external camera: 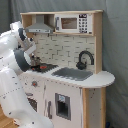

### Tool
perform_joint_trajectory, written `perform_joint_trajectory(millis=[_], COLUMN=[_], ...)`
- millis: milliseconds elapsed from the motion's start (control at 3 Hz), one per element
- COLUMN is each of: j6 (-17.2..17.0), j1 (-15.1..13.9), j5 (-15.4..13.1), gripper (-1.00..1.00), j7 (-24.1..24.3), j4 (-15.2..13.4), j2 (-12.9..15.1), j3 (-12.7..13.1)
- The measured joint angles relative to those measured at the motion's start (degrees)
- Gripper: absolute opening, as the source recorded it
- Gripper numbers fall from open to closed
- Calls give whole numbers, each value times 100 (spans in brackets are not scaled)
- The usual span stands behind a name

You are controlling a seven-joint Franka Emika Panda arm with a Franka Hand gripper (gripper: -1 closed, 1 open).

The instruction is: Play with the kitchen

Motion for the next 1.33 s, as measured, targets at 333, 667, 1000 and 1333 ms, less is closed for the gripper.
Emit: perform_joint_trajectory(millis=[333,667,1000,1333], j6=[-232,-417,-495,-509], j1=[-318,-615,-950,-1223], j5=[17,18,18,21], gripper=[100,100,100,100], j7=[-27,-28,-76,-475], j4=[406,749,953,963], j2=[-160,-306,-420,-453], j3=[264,596,1015,1321])
